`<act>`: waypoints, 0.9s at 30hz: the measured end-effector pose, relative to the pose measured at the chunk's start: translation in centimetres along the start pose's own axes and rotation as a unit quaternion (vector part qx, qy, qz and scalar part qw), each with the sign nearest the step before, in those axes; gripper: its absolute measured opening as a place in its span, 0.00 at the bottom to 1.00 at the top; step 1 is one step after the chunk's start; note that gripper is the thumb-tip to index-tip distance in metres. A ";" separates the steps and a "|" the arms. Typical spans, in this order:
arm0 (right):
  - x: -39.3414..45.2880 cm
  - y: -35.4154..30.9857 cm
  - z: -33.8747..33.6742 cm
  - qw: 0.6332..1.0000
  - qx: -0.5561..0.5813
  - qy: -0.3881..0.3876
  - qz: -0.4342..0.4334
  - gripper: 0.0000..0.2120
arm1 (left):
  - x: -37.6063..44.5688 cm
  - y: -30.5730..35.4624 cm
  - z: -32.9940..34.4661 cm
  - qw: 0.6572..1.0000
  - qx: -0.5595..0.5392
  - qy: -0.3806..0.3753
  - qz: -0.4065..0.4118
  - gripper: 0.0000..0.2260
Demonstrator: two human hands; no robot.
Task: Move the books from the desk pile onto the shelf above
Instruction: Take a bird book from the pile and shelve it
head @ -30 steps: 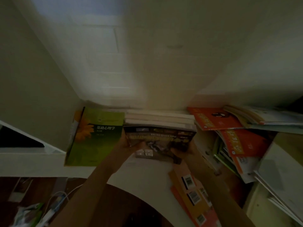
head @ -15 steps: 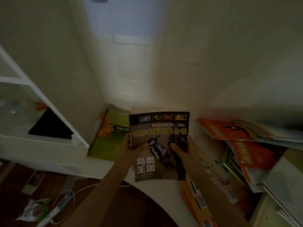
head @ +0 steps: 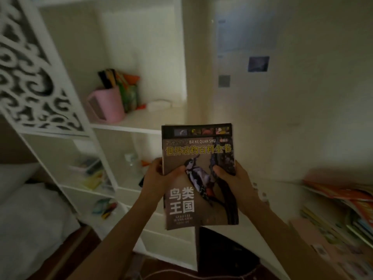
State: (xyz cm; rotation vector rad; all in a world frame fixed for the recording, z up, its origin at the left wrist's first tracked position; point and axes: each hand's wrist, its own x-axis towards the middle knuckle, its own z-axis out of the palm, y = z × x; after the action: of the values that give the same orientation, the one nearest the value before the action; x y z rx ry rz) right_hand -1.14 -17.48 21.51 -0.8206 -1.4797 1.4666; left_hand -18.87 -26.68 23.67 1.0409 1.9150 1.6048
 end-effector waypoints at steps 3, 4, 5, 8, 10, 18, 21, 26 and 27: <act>-0.2 -3.7 4.4 0.999 0.013 -0.001 -0.051 0.14 | 0.5 3.3 -5.3 0.998 0.007 0.024 0.054 0.16; -0.2 -5.1 5.7 0.998 0.023 -0.001 -0.067 0.15 | 0.6 4.5 -6.9 0.997 0.001 0.032 0.071 0.16; 0.0 -6.6 6.9 0.996 0.030 -0.001 -0.084 0.15 | 0.8 5.8 -8.3 0.995 -0.008 0.040 0.087 0.17; 0.8 -11.7 10.1 0.990 0.041 -0.012 -0.137 0.14 | 1.5 10.4 -12.2 0.990 -0.035 0.055 0.124 0.19; 1.8 -15.2 11.8 0.984 0.053 -0.026 -0.166 0.14 | 2.3 13.4 -14.2 0.985 -0.050 0.061 0.151 0.18; 8.5 -29.4 17.0 0.958 0.079 -0.064 -0.267 0.13 | 7.6 25.2 -20.2 0.959 -0.067 0.130 0.245 0.23; 12.3 -34.6 18.5 0.947 0.107 -0.086 -0.290 0.14 | 10.4 30.3 -21.2 0.941 -0.057 0.163 0.290 0.21; 19.9 -41.0 20.3 0.937 0.098 -0.140 -0.303 0.15 | 16.1 36.3 -21.6 0.918 -0.063 0.200 0.337 0.22; 21.7 -41.8 20.6 0.937 0.086 -0.146 -0.306 0.16 | 17.4 36.9 -21.4 0.912 -0.068 0.213 0.343 0.22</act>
State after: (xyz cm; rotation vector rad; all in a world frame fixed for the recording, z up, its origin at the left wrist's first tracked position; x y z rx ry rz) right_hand -23.49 -10.00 67.18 -0.0068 -1.6014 1.2362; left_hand -35.48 -25.21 66.57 1.5066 1.7361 2.4898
